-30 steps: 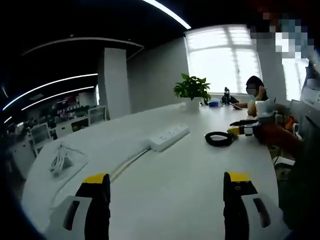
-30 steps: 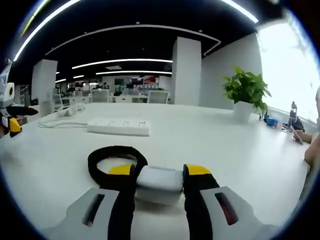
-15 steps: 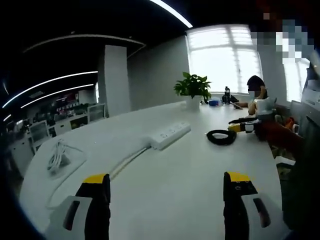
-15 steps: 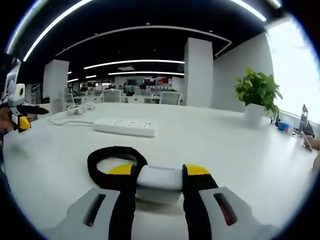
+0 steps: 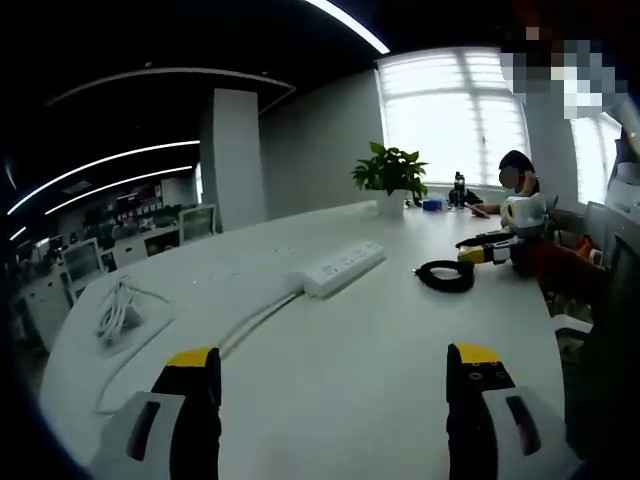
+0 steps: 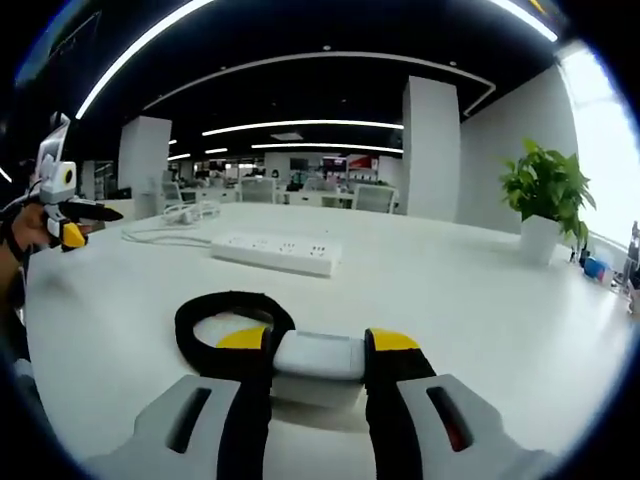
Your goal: Straighten the power strip on the desk, plug the charger into it
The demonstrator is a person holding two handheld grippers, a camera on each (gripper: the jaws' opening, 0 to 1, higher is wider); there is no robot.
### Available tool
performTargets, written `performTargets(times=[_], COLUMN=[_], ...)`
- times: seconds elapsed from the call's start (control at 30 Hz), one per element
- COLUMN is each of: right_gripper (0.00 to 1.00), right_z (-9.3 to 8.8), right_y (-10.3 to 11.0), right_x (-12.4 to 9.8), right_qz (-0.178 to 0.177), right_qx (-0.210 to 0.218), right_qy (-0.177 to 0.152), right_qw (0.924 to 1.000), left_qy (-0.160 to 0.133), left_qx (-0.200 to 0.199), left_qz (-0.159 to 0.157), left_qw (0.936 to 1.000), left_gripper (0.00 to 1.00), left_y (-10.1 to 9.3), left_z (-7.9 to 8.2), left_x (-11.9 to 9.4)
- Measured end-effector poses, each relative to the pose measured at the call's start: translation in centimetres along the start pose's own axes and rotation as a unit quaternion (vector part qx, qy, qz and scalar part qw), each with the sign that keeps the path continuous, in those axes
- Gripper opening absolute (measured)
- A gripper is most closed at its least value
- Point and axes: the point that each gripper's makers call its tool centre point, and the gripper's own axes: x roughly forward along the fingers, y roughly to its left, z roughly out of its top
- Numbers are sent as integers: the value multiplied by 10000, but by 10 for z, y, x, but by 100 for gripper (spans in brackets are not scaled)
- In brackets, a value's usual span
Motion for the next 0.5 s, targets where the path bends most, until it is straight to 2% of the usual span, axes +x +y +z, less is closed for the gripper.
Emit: performTargets(times=[0.33,0.5], right_gripper=[35,35], right_z=[1,2], right_y=[4,4], right_x=[6,8], right_qz=[744,995], right_qx=[-176,-217], right_qy=[-100,-110], right_qw=[9970,9947], left_qy=[38,64], left_qx=[-2,-13], left_qz=[83,88], left_qw=[10000,9999], left_gripper=[96,96], left_y=[3,2], left_z=[-4,-5], left_x=[-2,-1])
